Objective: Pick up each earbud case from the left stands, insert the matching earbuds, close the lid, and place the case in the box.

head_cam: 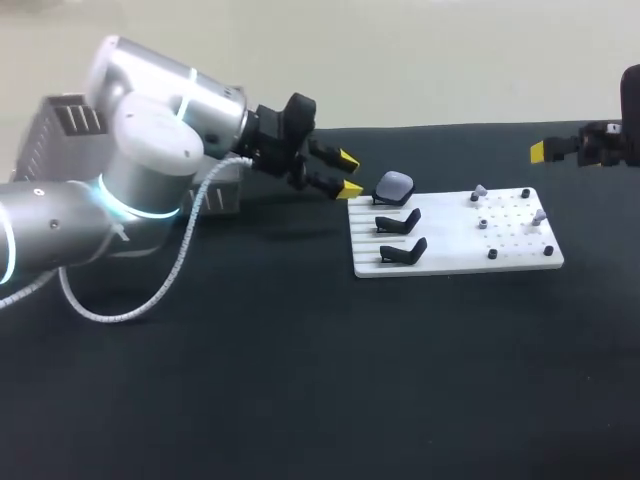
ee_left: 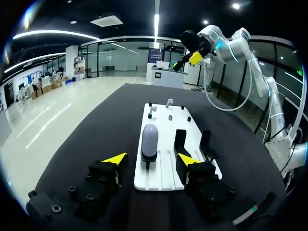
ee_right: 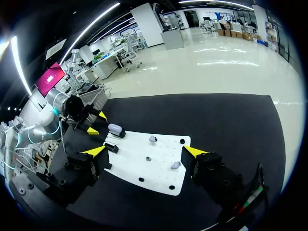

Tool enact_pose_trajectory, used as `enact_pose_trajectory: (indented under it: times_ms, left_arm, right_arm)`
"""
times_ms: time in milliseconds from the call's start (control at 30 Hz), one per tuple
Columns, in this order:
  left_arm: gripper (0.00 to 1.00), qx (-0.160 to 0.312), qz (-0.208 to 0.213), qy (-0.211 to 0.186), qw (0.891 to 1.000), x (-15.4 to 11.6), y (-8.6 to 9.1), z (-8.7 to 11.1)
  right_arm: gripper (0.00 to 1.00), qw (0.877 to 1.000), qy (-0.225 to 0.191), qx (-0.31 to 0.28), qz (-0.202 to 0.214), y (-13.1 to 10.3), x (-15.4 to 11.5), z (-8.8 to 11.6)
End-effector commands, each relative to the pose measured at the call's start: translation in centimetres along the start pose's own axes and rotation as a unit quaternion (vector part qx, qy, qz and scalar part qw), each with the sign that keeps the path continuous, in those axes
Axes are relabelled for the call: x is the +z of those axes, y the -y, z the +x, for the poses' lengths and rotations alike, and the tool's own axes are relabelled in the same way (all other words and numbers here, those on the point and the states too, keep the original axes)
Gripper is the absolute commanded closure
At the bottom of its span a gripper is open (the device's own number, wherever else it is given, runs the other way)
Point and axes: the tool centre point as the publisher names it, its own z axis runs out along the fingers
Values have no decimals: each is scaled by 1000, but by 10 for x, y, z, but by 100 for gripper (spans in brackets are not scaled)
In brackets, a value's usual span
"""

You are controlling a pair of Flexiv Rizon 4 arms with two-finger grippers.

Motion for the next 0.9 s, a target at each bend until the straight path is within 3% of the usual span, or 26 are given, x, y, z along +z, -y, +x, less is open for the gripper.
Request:
enact_pose_trajectory:
  times_ms: [33,367,900]
  left_arm:
    - [30,4,11,-1,1000,7,-5,1]
    - [47,3,25,2,1000,18,-5,2]
    - [52,10,40,-3,999,30,-13,-2]
  right_arm:
    - [0,1000,0,0,0,0,0,0]
    - [0,1000,0,0,0,0,0,0]
    - [0,1000,0,0,0,0,0,0]
